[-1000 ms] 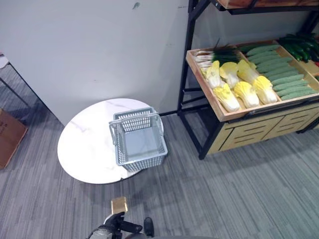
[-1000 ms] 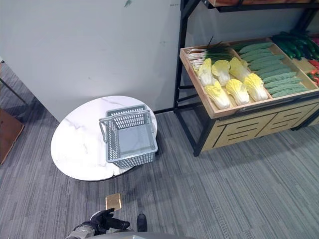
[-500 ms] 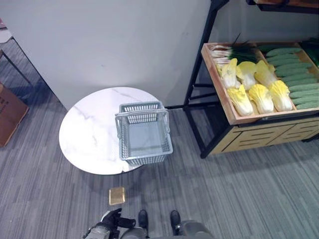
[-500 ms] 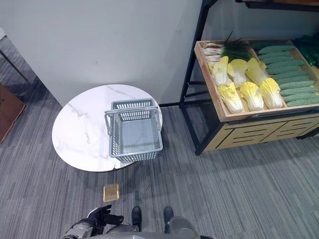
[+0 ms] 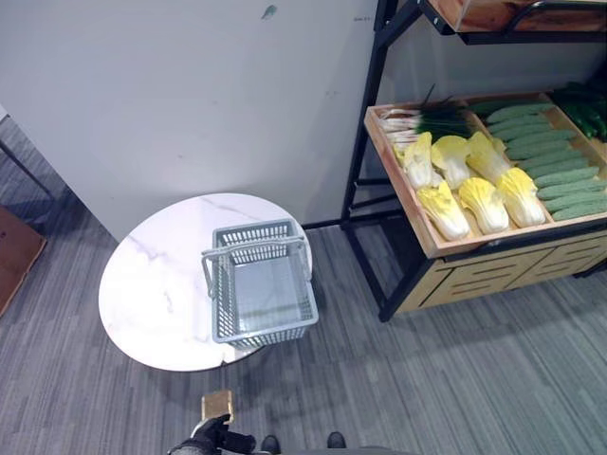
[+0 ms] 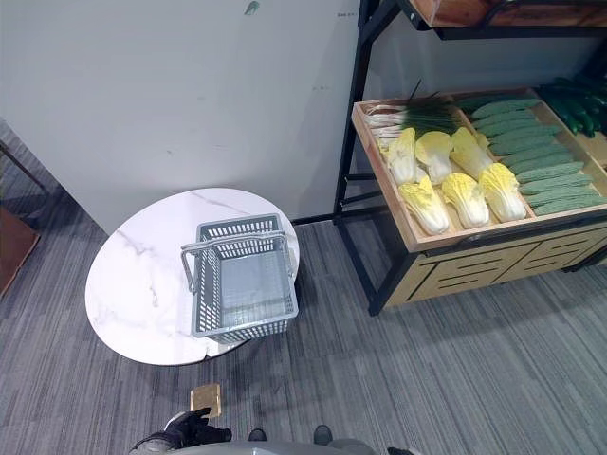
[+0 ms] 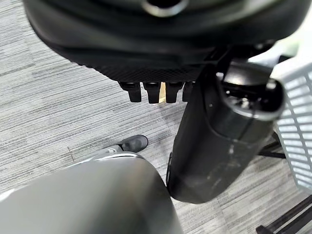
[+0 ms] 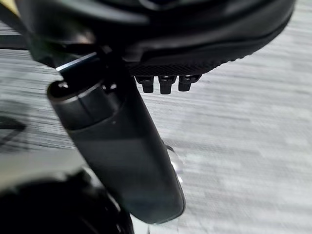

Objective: Get the vegetables into the basket

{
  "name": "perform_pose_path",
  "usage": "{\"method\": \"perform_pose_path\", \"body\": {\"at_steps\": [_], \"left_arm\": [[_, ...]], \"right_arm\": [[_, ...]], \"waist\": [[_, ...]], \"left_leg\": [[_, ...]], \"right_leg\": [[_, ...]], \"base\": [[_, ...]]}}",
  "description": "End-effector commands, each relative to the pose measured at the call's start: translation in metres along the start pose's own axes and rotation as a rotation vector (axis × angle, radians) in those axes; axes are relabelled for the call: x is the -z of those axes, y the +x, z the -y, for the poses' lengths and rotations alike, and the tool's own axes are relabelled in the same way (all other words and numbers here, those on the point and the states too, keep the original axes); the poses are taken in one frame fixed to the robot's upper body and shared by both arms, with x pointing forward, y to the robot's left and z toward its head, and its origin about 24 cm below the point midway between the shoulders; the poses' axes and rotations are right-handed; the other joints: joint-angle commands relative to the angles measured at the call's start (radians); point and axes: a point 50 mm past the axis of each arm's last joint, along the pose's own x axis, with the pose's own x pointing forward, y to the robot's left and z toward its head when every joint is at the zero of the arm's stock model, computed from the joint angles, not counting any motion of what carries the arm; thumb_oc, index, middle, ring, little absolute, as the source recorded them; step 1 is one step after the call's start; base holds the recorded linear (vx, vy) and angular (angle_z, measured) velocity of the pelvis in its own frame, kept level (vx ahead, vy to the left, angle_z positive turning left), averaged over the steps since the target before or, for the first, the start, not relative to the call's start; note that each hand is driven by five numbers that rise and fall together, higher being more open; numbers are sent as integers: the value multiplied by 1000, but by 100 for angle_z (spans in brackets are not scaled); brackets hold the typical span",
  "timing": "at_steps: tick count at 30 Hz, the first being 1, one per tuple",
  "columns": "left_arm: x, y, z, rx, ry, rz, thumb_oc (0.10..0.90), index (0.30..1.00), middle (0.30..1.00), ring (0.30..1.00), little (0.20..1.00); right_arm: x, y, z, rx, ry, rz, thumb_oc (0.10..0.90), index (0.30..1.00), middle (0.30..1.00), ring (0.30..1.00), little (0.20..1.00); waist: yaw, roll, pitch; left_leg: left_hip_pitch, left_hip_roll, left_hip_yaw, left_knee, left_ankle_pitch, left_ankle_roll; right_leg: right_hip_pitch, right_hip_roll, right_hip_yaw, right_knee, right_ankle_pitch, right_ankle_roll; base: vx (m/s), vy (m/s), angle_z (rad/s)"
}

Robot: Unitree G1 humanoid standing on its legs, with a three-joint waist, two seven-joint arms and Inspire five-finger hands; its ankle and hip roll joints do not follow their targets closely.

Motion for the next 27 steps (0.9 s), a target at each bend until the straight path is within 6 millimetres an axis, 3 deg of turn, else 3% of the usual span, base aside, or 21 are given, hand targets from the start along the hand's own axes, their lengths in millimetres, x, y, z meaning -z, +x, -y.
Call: {"method": "perform_pose_path", "body": {"at_steps": [1, 2, 8, 18, 19, 27], "left_arm": [[20, -2, -8, -24, 91, -82, 900, 1000, 1000, 1000, 1000], [21, -2, -7, -26, 101, -92, 900, 1000, 1000, 1000, 1000], [20, -2, -7, -32, 112, -87, 900, 1000, 1000, 1000, 1000], [26, -3, -4, -30, 106, -109, 900, 1000, 1000, 1000, 1000], [28, -4, -4, -25, 113, -114, 900, 1000, 1000, 1000, 1000], [34, -5, -8, -31, 112, -135, 900, 1000, 1000, 1000, 1000]], "right_arm": [[-107, -6, 31, 84, 118, 407, 900, 1000, 1000, 1000, 1000], [-127, -15, 40, 104, 120, 500, 900, 1000, 1000, 1000, 1000], [-186, -58, 70, 201, 12, 792, 900, 1000, 1000, 1000, 1000], [-237, -122, 82, 274, -140, 1116, 900, 1000, 1000, 1000, 1000], [-249, -135, 84, 291, -172, 1175, 900, 1000, 1000, 1000, 1000], [-304, -179, 88, 321, -282, 1367, 900, 1000, 1000, 1000, 1000]], "waist": [[12, -29, 27], [14, -29, 22], [22, -29, 13], [37, -30, 4], [43, -32, 3], [67, -48, 7]], "left_leg": [[43, -33, -18, 4, -48, -33], [38, -31, -19, 4, -38, -33], [44, -31, -28, 4, -40, -32], [53, -31, -42, 4, -44, -29], [53, -32, -45, 4, -44, -29], [47, -31, -52, 4, -41, -30]], "right_leg": [[76, -52, 12, 6, -82, 107], [72, -52, 12, 5, -72, 106], [78, -53, 9, 9, -74, 106], [87, -55, -3, 7, -78, 106], [90, -56, -7, 6, -78, 107], [86, -59, -14, 5, -72, 108]], "base": [[-25, -8, -7], [17, -3, -7], [-3, -2, 0], [3, 2, 6], [6, 7, 4], [4, 5, 2]]}}
